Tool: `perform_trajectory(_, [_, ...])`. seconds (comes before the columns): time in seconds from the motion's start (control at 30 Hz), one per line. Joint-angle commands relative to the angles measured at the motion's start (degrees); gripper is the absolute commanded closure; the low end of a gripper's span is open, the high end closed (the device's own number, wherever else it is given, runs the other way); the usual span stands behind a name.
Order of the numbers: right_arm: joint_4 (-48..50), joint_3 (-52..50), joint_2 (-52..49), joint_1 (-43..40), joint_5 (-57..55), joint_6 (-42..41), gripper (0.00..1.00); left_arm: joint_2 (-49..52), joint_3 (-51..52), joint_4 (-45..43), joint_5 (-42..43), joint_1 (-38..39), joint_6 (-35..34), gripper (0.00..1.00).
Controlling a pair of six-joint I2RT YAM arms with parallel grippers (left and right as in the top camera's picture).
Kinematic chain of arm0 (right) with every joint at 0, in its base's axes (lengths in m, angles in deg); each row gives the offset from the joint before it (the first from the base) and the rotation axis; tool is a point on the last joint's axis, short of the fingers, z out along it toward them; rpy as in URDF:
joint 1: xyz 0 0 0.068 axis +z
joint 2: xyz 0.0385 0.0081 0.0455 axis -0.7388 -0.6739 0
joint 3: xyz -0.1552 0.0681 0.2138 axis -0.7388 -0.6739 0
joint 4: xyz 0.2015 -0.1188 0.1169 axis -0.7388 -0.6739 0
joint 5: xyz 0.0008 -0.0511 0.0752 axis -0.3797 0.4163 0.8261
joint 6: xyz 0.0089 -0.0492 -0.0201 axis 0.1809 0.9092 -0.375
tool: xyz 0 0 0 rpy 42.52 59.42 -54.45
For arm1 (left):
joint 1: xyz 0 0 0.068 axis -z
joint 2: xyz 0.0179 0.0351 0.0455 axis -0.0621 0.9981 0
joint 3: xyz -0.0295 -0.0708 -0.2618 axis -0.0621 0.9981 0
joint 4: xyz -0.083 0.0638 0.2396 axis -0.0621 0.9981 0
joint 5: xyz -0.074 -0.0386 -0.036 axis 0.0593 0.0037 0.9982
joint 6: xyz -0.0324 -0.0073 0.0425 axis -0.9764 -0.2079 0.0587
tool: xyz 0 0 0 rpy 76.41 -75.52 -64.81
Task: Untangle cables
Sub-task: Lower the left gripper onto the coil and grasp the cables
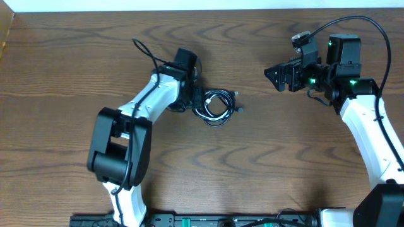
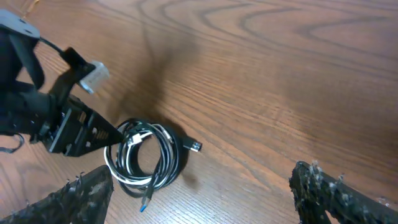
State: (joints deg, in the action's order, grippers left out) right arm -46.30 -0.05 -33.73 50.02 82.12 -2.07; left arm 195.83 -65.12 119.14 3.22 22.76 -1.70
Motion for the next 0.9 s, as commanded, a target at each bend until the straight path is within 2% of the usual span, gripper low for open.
perform_trajectory(0.0, [0.2, 0.6, -0.1, 0.3, 0.1, -0.6, 0.12, 2.2, 0.0, 0.2, -0.3, 1.5, -0.5, 0.44])
perform_trajectory(0.13, [0.2, 0.6, -0.1, 0.3, 0.1, -0.6, 0.12, 2.9, 0.1, 0.2, -0.3, 2.2, -0.5, 0.55])
perform_trajectory(0.27, [0.1, 0.6, -0.1, 0.4, 0.1, -0.6, 0.12, 2.9, 0.1, -0.1, -0.4, 2.2, -0.5, 0.76])
perform_trajectory(0.33, [0.1, 0.6, -0.1, 0.4, 0.1, -0.6, 0.12, 2.9, 0.1, -0.1, -0.4, 2.2, -0.5, 0.81])
perform_trajectory(0.4, [0.1, 0.6, -0.1, 0.4, 0.1, -0.6, 0.12, 2.9, 0.1, -0.1, -0.4, 2.2, -0.5, 0.92])
perform_trajectory(0.7, [0.1, 0.6, -0.1, 0.6, 0.1, -0.6, 0.12, 2.5, -0.5, -0.2, 1.9, 2.3, -0.3, 0.93])
perform_trajectory(0.87, [0.1, 0.6, -0.1, 0.7, -0.3, -0.6, 0.12, -3.0, -1.5, -0.3, 2.7, 2.3, 0.0, 0.92])
